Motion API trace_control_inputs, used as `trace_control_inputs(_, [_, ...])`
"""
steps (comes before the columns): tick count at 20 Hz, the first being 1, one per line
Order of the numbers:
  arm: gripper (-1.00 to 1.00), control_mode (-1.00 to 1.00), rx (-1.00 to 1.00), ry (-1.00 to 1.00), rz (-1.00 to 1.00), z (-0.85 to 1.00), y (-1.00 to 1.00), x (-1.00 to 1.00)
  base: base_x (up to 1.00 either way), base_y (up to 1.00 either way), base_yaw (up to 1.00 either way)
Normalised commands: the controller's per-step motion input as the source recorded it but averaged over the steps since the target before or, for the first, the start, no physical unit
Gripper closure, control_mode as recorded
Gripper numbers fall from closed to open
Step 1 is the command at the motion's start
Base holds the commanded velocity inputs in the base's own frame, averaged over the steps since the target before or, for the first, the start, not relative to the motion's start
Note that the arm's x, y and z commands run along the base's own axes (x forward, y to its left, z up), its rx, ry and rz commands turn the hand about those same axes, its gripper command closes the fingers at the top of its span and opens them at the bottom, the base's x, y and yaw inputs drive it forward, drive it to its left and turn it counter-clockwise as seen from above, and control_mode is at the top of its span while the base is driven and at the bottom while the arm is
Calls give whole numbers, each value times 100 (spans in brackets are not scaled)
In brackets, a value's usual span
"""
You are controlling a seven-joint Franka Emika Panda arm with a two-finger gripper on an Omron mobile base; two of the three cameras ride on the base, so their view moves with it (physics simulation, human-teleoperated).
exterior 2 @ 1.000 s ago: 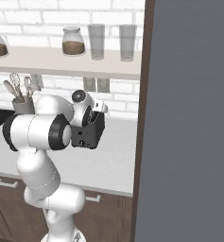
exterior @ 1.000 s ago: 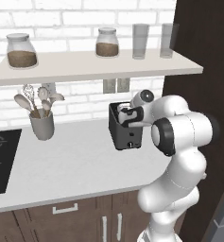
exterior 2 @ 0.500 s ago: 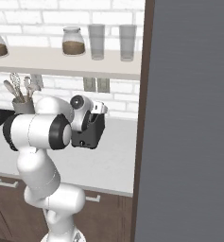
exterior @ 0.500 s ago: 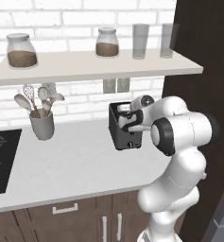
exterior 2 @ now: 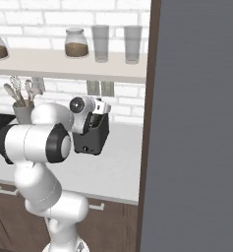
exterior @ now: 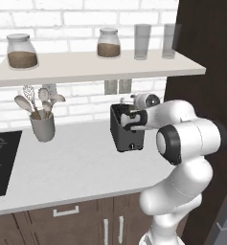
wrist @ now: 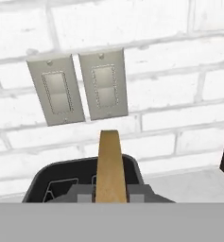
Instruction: Start the toaster. Once the lever pops up, take the bread to the plate on the dining counter.
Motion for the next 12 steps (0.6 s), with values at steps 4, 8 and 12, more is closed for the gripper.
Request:
trace_control_inputs(4, [100, -100, 6, -1, -7, 70, 0, -20, 0, 0, 0])
trace_control_inputs(8, [100, -100, 1, 3, -8, 52, 0, -44, 0, 0, 0])
trace_control_inputs(12, [100, -100, 0, 16, -10, 34, 0, -66, 0, 0, 0])
